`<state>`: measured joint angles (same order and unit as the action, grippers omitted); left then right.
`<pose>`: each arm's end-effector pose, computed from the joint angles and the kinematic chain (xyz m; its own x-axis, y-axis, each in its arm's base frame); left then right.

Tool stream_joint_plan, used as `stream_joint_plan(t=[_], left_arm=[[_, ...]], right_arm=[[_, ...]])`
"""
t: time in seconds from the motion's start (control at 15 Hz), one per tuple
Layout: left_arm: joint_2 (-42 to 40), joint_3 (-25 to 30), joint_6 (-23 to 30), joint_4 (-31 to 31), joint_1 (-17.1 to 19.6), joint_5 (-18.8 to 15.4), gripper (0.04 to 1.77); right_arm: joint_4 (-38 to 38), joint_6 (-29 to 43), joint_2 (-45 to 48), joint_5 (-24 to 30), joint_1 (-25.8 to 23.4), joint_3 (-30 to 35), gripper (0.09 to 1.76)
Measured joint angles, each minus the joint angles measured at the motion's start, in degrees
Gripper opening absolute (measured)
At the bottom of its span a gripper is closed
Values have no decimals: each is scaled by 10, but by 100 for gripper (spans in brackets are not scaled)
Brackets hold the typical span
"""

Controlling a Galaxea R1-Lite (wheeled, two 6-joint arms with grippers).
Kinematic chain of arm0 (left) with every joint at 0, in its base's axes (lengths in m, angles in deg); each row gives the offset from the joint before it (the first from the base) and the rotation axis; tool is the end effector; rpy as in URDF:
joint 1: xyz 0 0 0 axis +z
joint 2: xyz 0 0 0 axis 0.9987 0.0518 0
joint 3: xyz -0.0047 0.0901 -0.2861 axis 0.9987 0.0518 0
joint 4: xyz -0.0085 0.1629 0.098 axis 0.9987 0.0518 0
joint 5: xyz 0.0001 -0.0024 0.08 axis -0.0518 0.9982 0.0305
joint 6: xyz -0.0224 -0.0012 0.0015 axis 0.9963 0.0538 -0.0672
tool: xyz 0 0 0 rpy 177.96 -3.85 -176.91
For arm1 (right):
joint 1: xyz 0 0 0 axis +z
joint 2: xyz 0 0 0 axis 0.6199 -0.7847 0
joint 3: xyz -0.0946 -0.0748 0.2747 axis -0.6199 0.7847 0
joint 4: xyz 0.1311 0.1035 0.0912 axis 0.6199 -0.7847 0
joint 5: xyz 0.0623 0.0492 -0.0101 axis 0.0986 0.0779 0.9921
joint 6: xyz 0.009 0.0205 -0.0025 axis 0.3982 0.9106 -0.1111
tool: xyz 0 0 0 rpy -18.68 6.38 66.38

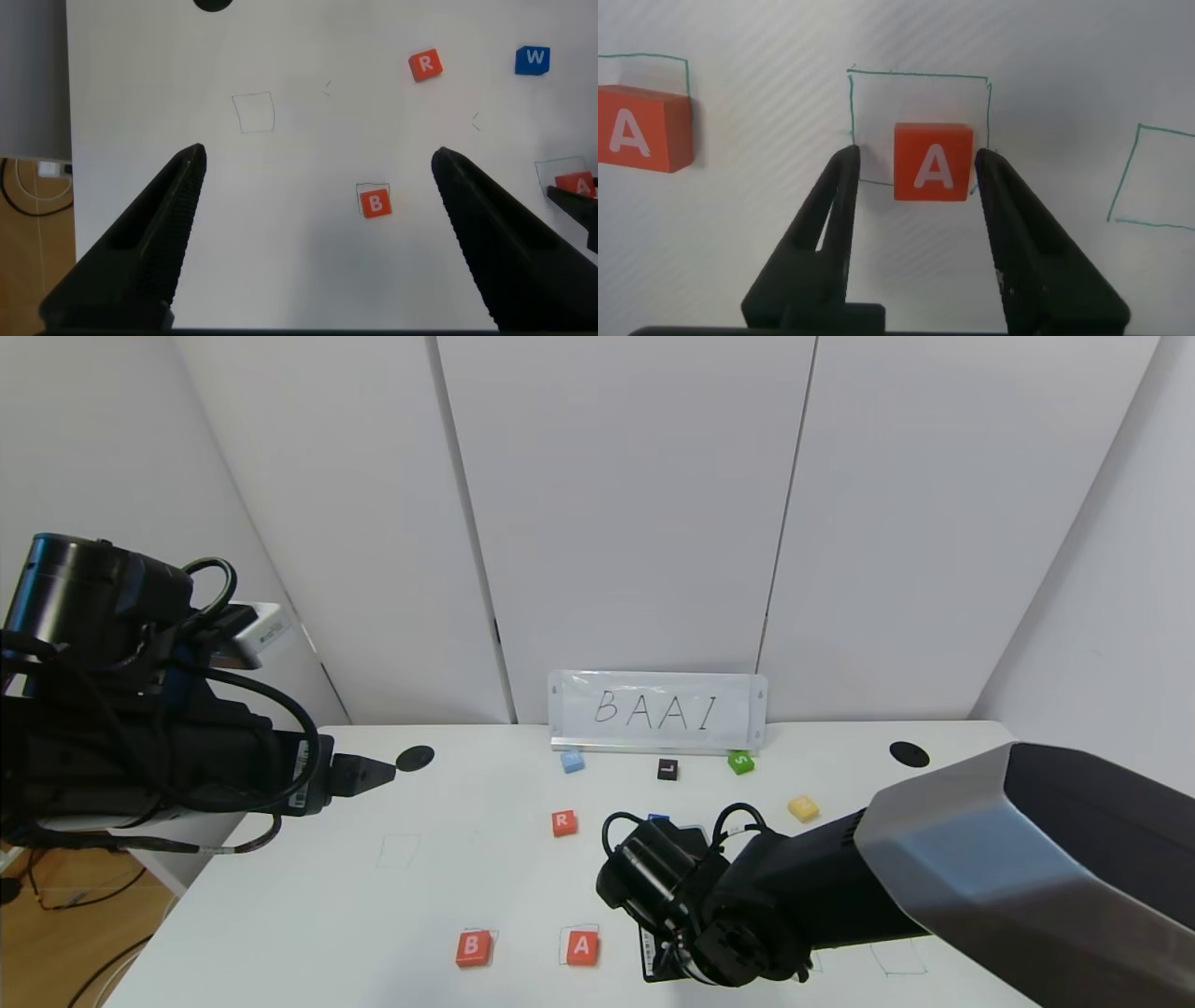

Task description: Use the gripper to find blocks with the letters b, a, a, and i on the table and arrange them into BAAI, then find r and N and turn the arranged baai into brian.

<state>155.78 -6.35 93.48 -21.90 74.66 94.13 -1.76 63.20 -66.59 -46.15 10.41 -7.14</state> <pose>0.2296 -0.0473 0.2318 0.7786 -0.0285 -0.6269 0.0663 0.9971 0.0369 0.2725 0.2995 0.0280 0.4658 0.0556 -0.8831 -0.0766 0.9968 0.0223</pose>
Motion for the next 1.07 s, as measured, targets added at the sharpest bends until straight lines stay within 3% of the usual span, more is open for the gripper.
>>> stream_joint_plan(t=[0.27,0.47,0.87,1.07], left_arm=[[0,0,0,0,0,0,172],[0,1,0,-1,0,0,172],[0,2,0,-1,0,0,172],[-1,2,0,-1,-4,5,172]], right_arm=[[-1,0,14,1,-4,1,126],[-4,0,34,3,-9,4,140],[-27,-41,92,3,-48,28,157],[-28,-110,121,30,-75,60,161]])
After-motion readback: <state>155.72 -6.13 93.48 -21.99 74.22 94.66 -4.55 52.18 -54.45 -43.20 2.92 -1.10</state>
